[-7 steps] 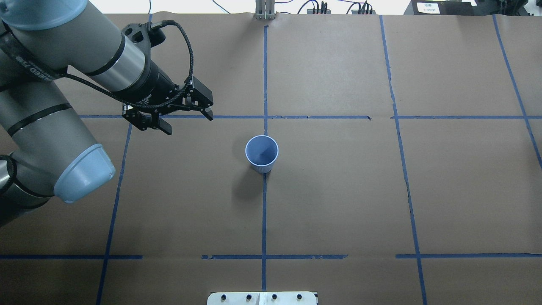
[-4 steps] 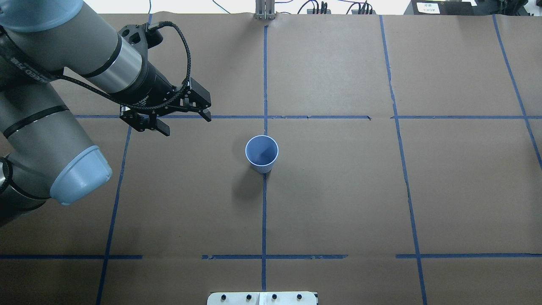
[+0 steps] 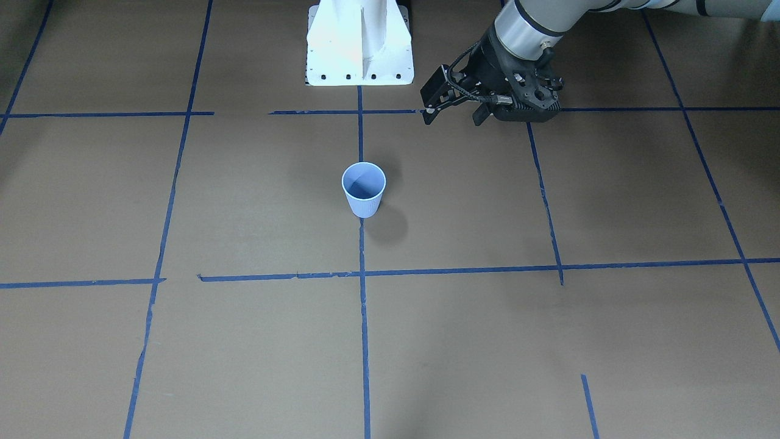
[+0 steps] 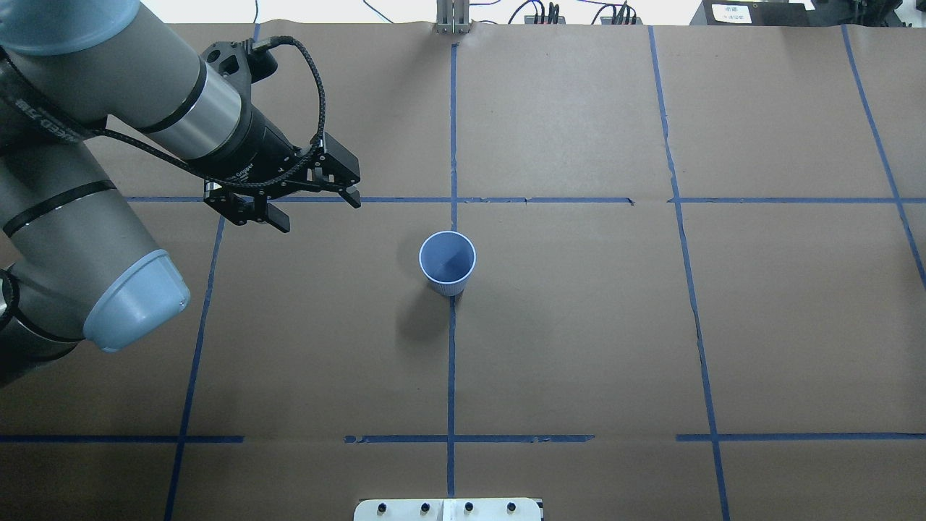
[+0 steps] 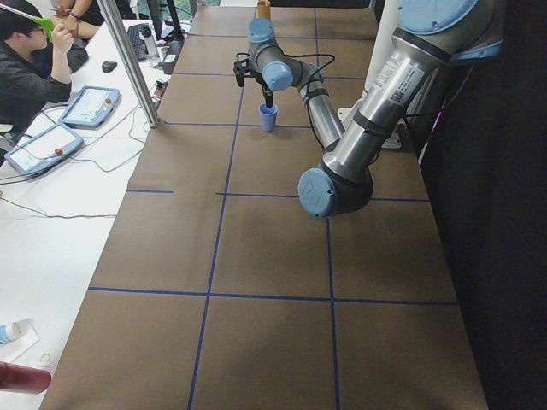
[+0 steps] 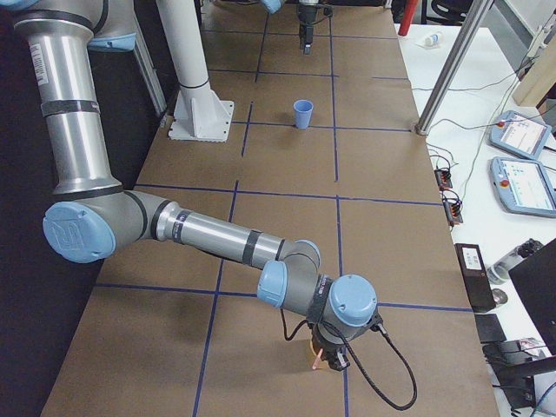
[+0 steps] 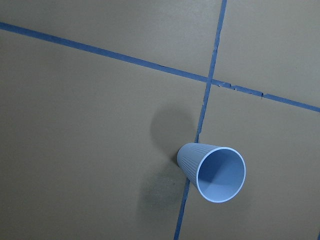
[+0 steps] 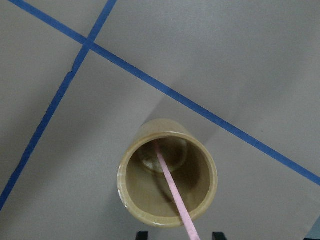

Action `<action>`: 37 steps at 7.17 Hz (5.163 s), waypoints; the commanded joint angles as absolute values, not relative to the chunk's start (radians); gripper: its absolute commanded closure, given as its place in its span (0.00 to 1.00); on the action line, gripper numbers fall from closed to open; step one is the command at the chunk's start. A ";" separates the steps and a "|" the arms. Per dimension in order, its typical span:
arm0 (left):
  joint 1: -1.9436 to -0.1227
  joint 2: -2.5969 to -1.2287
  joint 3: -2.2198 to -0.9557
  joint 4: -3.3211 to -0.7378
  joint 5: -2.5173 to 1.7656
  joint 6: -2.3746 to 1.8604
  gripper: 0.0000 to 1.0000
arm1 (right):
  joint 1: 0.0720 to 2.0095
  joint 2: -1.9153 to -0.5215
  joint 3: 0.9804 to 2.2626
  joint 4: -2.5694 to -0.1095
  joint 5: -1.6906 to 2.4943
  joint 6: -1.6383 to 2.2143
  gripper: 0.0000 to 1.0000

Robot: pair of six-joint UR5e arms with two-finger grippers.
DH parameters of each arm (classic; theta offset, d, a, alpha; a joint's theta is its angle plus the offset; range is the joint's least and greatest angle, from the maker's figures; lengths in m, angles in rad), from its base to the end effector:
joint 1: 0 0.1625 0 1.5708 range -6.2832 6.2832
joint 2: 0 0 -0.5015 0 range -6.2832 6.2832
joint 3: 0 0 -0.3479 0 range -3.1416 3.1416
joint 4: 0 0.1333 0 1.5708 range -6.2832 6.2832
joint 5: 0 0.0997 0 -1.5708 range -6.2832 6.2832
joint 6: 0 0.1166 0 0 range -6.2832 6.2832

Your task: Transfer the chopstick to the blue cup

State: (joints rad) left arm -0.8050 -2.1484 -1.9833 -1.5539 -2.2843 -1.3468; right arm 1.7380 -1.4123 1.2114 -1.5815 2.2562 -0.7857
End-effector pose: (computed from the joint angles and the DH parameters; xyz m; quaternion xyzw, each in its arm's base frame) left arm 0.3704 -0.4674 0.2590 -0.0531 0.5334 -0.0808 0.8403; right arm 0.1416 -0.4817 0.8363 0.0649 -0.3426 -0.2512 0.9030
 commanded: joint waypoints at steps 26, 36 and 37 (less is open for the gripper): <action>-0.997 -1.895 -2.043 -1.551 -2.283 -0.889 0.00 | 1.576 -1.274 1.989 -2.284 2.387 -0.155 1.00; -1.434 -1.603 -1.726 -1.554 -2.391 0.044 0.00 | 0.563 -0.787 2.080 -2.065 2.065 1.433 1.00; -1.436 -1.603 -1.721 -1.554 -2.391 0.044 0.00 | 0.542 -0.758 2.053 -2.057 2.042 1.433 1.00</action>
